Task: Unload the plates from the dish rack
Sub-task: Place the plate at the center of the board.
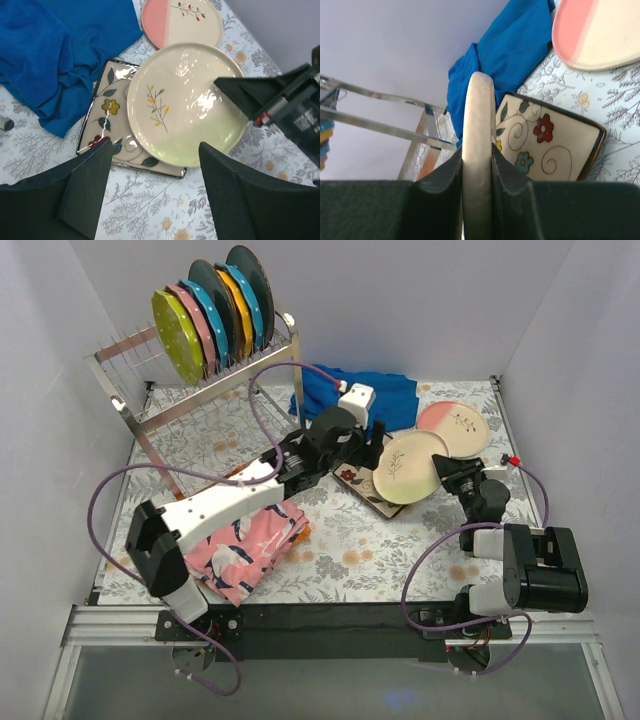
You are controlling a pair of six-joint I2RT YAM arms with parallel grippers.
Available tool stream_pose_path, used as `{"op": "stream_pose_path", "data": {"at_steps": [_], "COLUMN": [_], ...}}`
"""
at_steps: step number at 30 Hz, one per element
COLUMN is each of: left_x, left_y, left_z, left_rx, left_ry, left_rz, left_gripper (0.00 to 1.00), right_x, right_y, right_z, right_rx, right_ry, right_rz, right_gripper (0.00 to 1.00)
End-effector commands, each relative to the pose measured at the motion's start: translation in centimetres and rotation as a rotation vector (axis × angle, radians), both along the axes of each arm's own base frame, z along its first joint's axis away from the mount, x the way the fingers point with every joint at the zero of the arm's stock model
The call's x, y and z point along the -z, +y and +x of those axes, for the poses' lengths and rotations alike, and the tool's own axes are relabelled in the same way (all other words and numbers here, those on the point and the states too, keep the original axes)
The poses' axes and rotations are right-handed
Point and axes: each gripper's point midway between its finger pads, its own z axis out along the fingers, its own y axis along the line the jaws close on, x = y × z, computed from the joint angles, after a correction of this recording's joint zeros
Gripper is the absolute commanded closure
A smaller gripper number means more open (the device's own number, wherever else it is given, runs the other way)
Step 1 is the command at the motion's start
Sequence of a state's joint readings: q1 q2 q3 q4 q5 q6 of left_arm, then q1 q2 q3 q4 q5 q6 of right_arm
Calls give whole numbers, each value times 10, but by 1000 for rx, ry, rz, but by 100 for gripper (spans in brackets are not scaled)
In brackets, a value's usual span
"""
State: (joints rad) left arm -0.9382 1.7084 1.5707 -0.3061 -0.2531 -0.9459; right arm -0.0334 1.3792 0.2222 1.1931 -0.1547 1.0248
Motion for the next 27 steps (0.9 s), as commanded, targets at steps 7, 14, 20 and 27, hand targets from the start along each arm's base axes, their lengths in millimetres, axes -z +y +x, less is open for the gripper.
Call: {"op": "stream_pose_path", "data": {"at_steps": [7, 14, 20, 27], "left_x": [3, 34, 59, 85], "left_y": [45, 64, 71, 74], "left_z": [-62, -86, -111, -127], "left_rx": [104, 139, 191, 219], "left_ry": [-29, -16, -50, -173], "left_rz": [-150, -161, -101, -18], "left_gripper": [32, 31, 30, 30], "right_x": [-165, -180, -171, -155], "right_y": [-25, -55, -86, -113], "right_z": [8, 35, 67, 100], "right_rx": [-6, 87, 191, 268], "right_ry": [-578, -609, -597, -574], "right_rz": [123, 157, 160, 169], "right_gripper": [99, 99, 99, 99]}}
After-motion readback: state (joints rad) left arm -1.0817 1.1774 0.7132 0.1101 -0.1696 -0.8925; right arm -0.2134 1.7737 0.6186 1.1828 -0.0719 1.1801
